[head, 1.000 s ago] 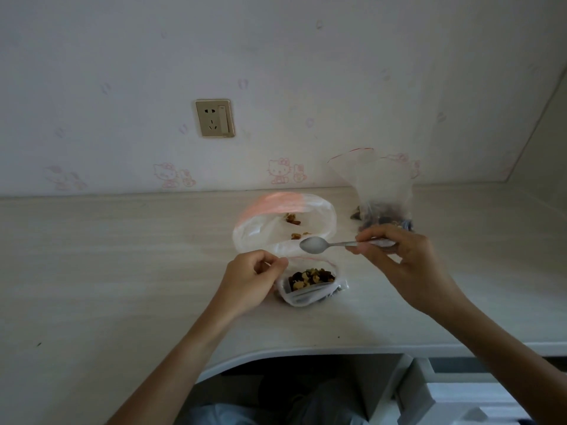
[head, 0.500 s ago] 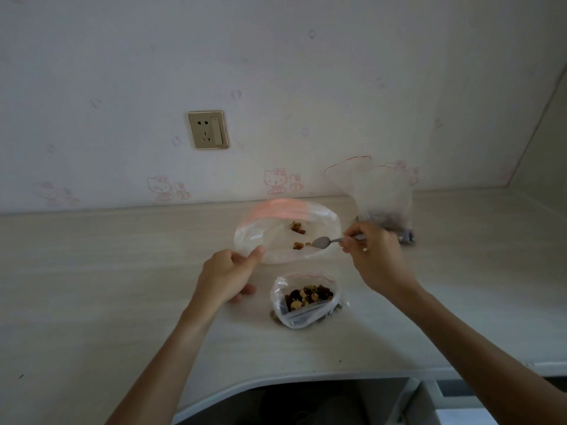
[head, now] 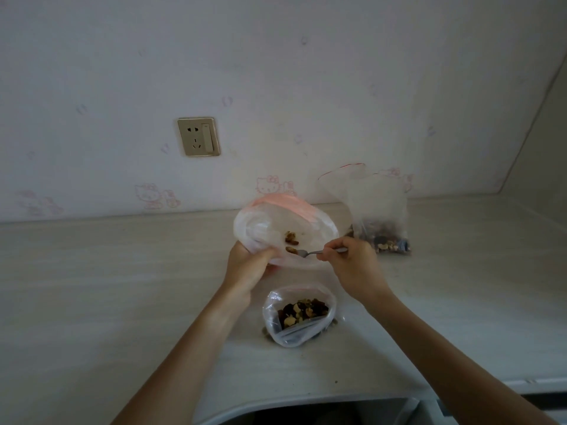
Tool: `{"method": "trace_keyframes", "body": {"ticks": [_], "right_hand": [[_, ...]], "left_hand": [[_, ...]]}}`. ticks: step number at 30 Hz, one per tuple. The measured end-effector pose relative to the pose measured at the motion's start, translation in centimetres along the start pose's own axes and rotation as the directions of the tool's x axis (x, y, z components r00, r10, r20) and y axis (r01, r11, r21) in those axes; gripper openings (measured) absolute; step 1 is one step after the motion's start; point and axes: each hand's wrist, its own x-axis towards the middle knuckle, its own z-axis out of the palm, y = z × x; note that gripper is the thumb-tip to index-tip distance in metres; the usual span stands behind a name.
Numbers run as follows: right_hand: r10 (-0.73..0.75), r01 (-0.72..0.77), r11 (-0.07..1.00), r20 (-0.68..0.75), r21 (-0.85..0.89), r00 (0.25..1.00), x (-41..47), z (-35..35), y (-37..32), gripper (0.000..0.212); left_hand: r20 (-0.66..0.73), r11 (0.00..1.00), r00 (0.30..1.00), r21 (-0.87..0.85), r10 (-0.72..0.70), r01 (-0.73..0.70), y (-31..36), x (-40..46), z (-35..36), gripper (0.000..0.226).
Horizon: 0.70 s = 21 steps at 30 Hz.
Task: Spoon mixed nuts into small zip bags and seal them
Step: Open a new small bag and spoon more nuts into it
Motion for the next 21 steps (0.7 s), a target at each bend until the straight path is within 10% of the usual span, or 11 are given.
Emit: {"method": "trace_keyframes", "body": {"ticks": [9,21], "right_hand": [[0.193,-0.195,0.915,0.039,0.352,0.98,0.2,1.0,0.3,0.011],[-0.286,0.26,0.916,-0.045,-0.305,0.957,-0.1,1.0,-0.3,0.018]], "left_hand": [[0.045,0.996,0.996,0.034,0.078,-0.079,-0.5,-0.2,-1.1,0.017],[-0.043,0.995,0.998,0.087,0.048,-0.045,-0.1,-0.7,-0.5,0.013]]}}
